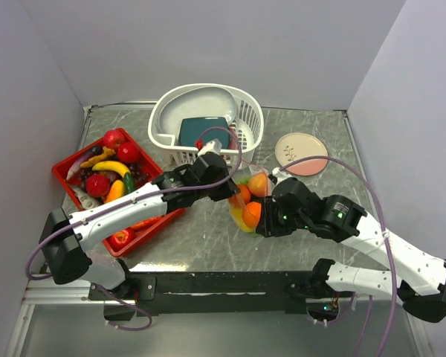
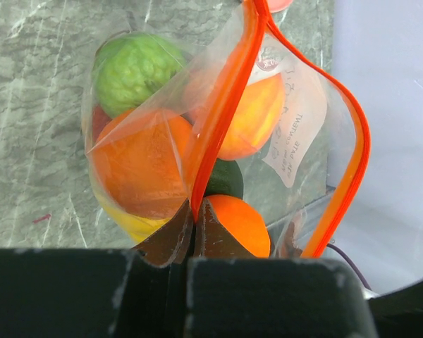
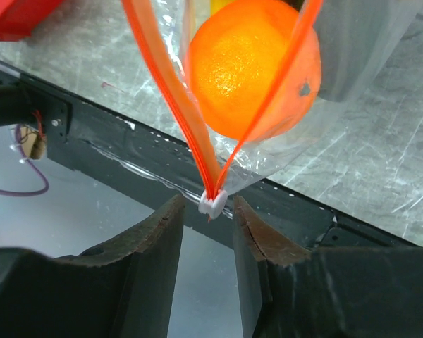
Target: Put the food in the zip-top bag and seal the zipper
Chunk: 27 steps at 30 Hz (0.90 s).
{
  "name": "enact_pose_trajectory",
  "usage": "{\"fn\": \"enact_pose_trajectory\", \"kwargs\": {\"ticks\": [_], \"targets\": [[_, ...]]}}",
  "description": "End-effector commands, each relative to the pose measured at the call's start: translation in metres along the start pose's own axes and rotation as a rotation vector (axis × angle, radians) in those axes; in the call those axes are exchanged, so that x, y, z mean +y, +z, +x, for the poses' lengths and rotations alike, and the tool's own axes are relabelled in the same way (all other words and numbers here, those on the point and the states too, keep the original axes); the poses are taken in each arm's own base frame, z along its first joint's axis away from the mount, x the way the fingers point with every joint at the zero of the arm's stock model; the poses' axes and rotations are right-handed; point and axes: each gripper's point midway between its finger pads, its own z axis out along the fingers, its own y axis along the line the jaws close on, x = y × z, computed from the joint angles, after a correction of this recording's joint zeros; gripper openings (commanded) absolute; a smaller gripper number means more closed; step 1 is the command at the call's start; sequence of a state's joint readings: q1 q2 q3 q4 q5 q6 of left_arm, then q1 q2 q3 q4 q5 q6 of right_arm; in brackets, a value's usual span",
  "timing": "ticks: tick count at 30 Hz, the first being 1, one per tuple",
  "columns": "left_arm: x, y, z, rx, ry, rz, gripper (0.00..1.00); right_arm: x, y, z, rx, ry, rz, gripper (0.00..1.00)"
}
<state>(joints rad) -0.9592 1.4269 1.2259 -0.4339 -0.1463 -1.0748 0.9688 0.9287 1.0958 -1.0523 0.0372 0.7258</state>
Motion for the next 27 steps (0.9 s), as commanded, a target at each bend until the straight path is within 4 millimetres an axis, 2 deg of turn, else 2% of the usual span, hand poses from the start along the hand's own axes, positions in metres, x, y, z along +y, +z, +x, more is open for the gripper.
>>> {"fn": "enact_pose_trajectory", "kwargs": {"ticks": [1,5,14,16,23,25,27], "targets": [[-0.029,-0.009,-0.015,-0.035,0.012,0.087,0.01,0.002,0.006,-0.005,-0.021,0.0,0.003,0.4],[-0.034,-0.011,-0.017,-0.035,0.041,0.098,0.01,-0.002,0.004,-0.011,-0.044,0.0,0.036,0.28],[-0.051,-0.004,-0.021,-0.022,0.229,0.149,0.01,-0.003,0.002,-0.017,-0.046,-0.012,0.072,0.27],[-0.059,-0.004,-0.024,-0.038,0.263,0.185,0.04,-0.004,0.0,-0.021,-0.06,-0.007,0.08,0.26],[-0.074,0.0,-0.025,-0.055,0.338,0.267,0.08,-0.003,-0.001,-0.018,-0.03,0.025,0.07,0.04],[-0.077,0.0,-0.023,-0.055,0.354,0.287,0.08,-0.007,0.001,-0.017,-0.011,0.043,0.077,0.03],[-0.078,0.001,-0.024,-0.061,0.362,0.293,0.09,-0.009,0.003,-0.017,0.005,0.054,0.08,0.08]]}}
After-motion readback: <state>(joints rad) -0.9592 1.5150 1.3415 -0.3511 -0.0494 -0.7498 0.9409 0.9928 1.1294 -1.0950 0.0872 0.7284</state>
